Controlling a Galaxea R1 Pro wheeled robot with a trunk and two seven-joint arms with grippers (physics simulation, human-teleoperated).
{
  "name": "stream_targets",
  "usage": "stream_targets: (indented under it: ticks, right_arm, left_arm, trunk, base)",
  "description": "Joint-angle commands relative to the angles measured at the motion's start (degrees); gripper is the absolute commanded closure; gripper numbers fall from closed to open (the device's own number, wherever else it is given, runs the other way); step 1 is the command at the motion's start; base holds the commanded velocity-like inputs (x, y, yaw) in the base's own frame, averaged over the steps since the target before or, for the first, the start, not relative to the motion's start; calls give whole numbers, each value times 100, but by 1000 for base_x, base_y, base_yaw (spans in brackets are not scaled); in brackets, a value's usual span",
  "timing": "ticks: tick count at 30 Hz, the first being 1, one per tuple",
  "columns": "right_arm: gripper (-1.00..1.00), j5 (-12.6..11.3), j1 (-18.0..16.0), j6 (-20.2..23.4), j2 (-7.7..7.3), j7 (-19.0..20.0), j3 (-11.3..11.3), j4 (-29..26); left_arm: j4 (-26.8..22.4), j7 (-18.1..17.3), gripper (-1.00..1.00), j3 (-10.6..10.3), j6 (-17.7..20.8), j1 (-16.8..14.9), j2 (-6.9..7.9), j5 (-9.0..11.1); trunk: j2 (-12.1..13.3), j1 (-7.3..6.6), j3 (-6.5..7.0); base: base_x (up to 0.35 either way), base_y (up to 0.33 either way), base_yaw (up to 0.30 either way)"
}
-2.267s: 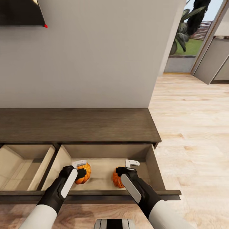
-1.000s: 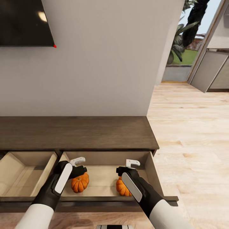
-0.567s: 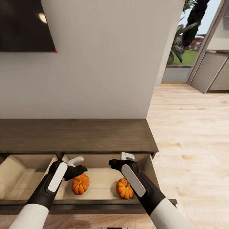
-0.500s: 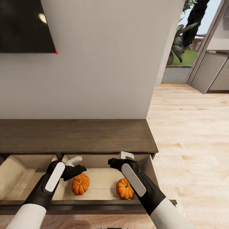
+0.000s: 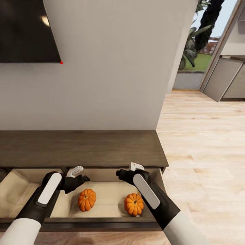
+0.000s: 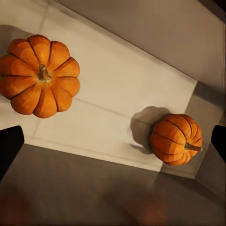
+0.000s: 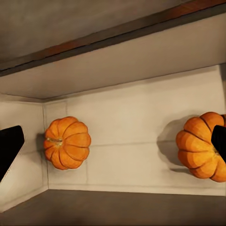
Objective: Place each of the two pumpkins and all three candles from the living room inside a cabinet in the living room (use any cabinet), then make sure every cabinet is closed, and position the cauldron so it is next to a table in the living room.
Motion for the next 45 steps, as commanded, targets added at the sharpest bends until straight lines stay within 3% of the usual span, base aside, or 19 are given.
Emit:
stream_targets:
  ticks: [1,21,45]
  right_arm:
    - [-100,-64,-5,6,-1,-51,5,-7]
    - [-100,-98,-5,-3,-1,-33,2,-16]
    - [-100,-98,-5,-11,16,-33,2,37]
  left_arm:
    - [-6,58,-100,-7,8,-2,4,68]
    - [-5,58,-100,2,8,-2,5,86]
    - [-5,58,-100,2,8,-2,5,86]
  trunk:
    - [39,-23,14]
    - [842,-463,373]
    - [1804,-990,803]
  base:
    - [-6,0,0]
    - [-110,0,0]
    - [-309,0,0]
